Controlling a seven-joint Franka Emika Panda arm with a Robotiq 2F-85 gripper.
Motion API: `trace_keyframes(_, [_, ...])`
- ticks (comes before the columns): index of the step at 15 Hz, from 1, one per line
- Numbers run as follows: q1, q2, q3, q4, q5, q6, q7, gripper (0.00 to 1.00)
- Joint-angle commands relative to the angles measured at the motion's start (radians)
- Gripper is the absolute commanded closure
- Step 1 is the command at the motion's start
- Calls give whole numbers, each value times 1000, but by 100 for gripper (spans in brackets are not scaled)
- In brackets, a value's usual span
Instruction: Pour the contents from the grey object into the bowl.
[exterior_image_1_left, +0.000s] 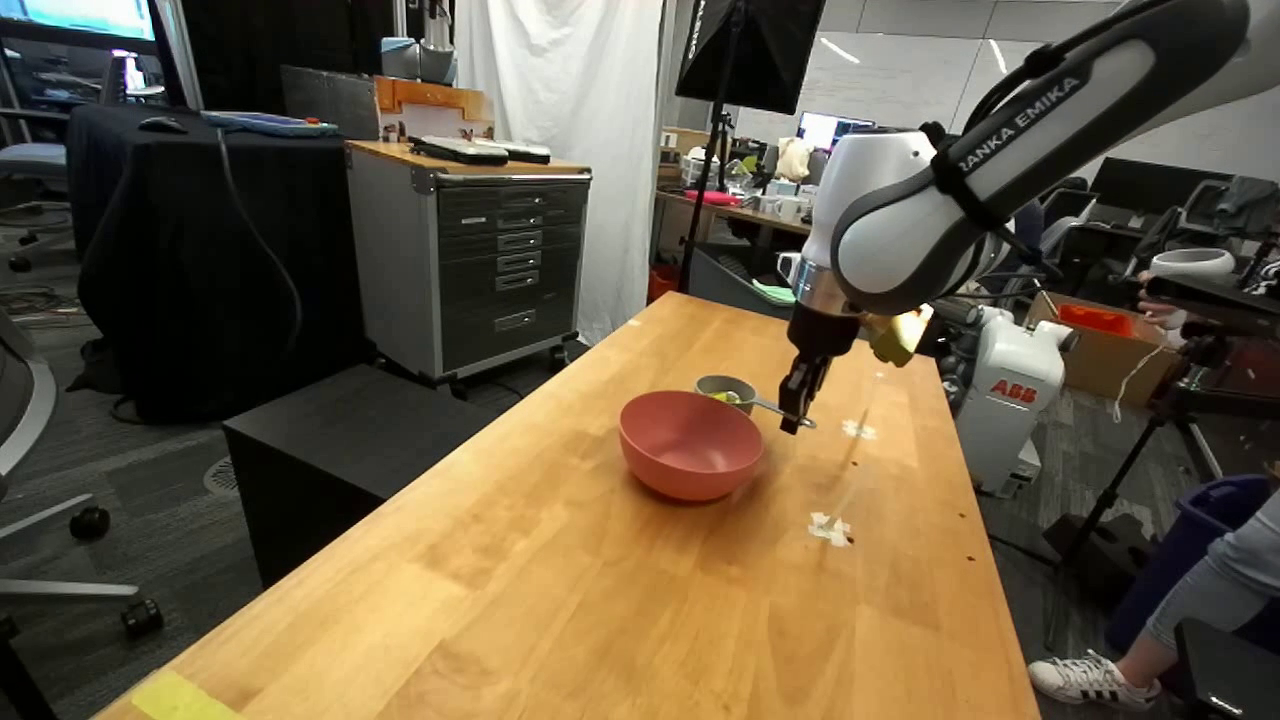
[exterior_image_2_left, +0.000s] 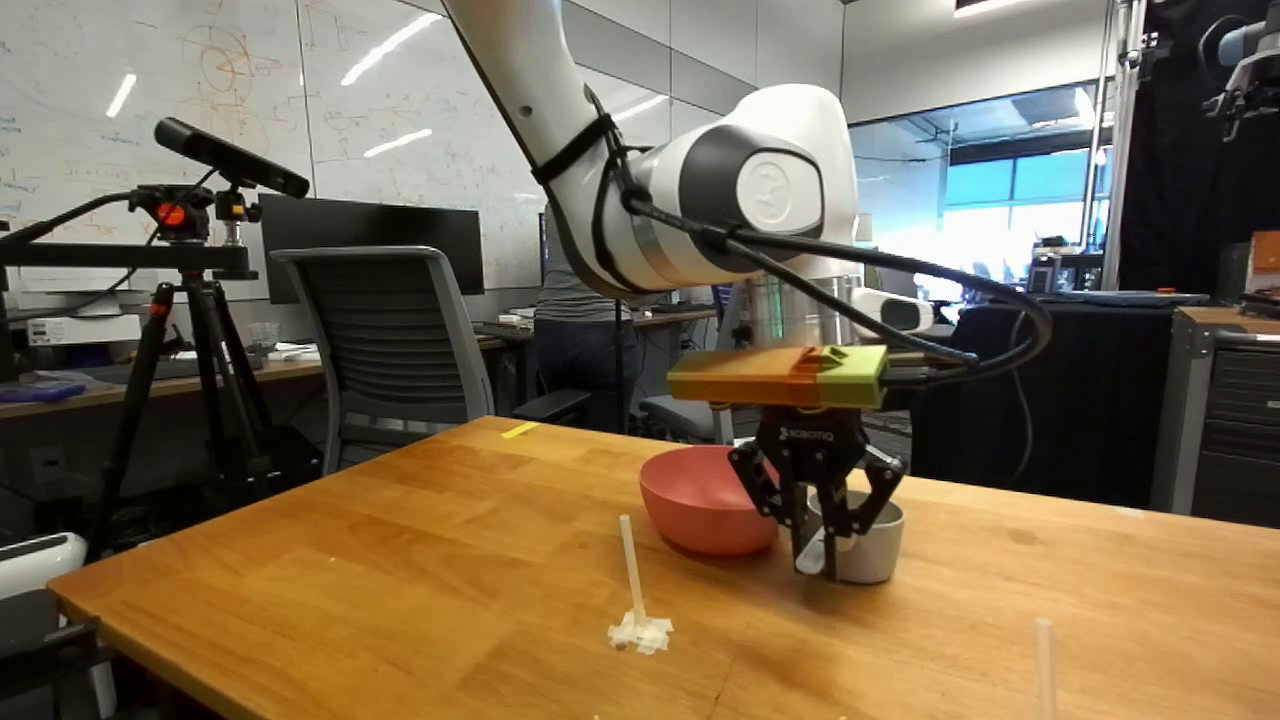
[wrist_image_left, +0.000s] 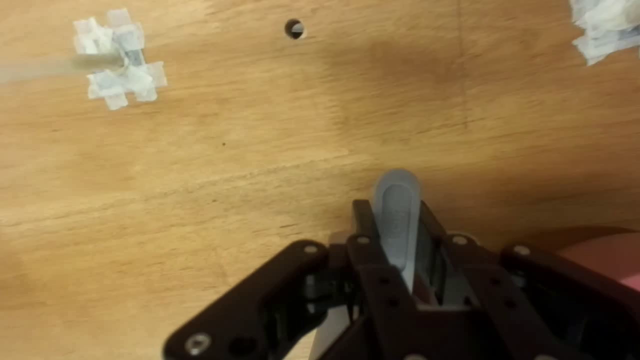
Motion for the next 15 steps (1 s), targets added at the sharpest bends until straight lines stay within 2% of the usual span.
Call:
trace_keyframes(1, [44, -168, -13, -185, -38, 31, 50, 94])
trace_keyframes(8, [92, -326, -32, -332, -95, 41, 135, 94])
trace_keyframes(11, [128, -357, -62, -363, -188, 38, 224, 94])
trace_keyframes(15, [188, -373, -106, -370, -353, 24, 409, 94])
